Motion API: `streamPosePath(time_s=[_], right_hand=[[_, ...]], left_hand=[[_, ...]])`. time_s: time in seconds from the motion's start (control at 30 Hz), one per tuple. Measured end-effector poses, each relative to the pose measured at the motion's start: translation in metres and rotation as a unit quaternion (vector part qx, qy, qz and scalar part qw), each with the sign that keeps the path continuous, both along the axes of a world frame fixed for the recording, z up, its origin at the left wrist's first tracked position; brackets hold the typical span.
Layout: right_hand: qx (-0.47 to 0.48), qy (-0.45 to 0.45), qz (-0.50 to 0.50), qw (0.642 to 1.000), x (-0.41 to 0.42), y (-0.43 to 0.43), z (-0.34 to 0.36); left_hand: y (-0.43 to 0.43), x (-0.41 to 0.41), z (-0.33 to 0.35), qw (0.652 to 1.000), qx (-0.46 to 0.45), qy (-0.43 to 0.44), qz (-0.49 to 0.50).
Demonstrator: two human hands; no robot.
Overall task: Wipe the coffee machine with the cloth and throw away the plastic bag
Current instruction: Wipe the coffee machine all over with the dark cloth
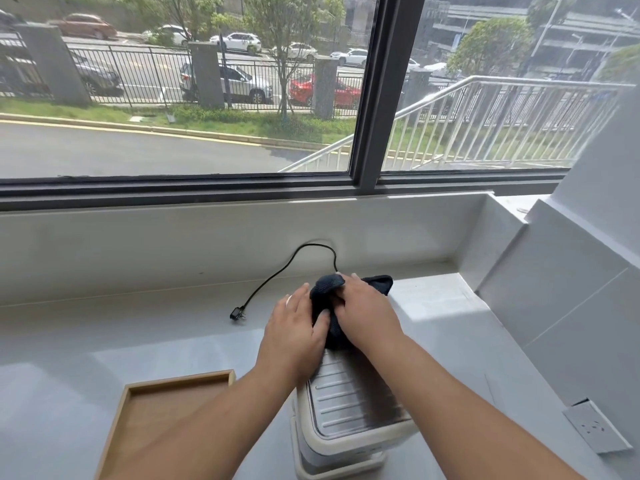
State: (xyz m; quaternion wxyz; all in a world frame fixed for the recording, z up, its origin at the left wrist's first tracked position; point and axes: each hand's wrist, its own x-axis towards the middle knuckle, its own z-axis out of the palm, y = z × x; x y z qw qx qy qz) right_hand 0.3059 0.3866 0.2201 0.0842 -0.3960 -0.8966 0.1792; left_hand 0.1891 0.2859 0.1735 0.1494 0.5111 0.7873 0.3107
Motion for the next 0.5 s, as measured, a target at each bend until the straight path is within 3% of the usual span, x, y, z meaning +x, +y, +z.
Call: streamPosePath(time_s=[0.23, 0.33, 0.5], right_hand=[[0.023, -0.040, 0.030, 0.998, -0.008, -0.014, -0.004], [0.046, -0.014, 0.039, 0.998, -0.003, -0.032, -0.007], [0.011, -0.020, 0.039, 0.999, 0.013, -0.053, -0.012]], left_hand=[[0.000, -0.001, 0.001, 0.997, 0.038, -0.061, 0.022], [-0.003, 0.002, 0.003, 0.993, 0.048, -0.100, 0.043], [-0.008, 0.005, 0.004, 0.993, 0.042, -0.104, 0.041]])
